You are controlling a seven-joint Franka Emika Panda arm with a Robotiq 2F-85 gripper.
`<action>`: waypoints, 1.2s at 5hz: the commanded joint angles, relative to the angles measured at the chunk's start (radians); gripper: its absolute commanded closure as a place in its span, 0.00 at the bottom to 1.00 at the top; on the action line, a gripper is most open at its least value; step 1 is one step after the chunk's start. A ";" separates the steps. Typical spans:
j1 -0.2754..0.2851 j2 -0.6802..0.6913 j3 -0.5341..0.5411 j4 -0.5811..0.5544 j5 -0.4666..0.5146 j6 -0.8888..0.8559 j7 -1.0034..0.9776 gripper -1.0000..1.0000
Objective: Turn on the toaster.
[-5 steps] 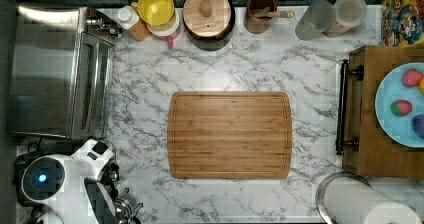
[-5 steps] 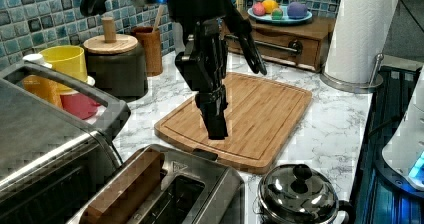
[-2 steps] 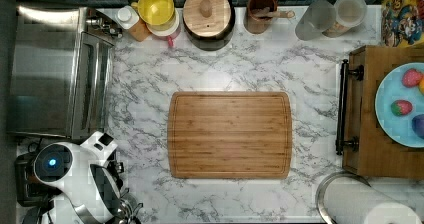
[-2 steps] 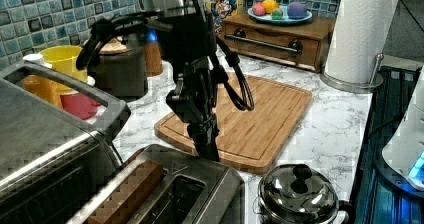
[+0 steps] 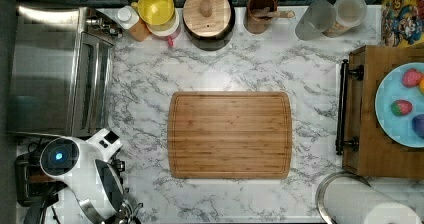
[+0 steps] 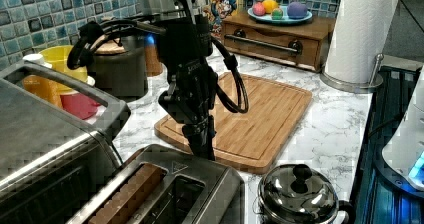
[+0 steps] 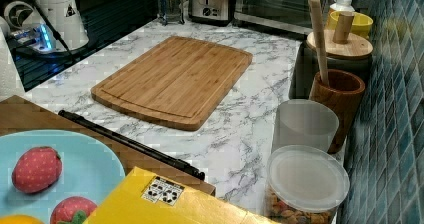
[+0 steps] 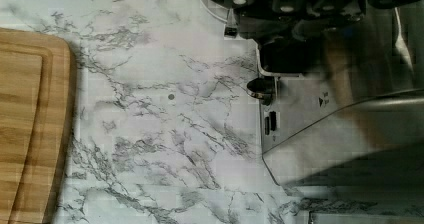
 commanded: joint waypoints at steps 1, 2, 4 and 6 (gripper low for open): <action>0.037 -0.019 0.005 -0.124 0.037 0.059 -0.010 1.00; 0.011 -0.011 0.025 -0.208 0.063 0.134 -0.049 1.00; 0.008 0.127 0.021 -0.298 0.028 0.280 -0.071 1.00; -0.012 0.116 0.020 -0.314 0.052 0.279 -0.133 1.00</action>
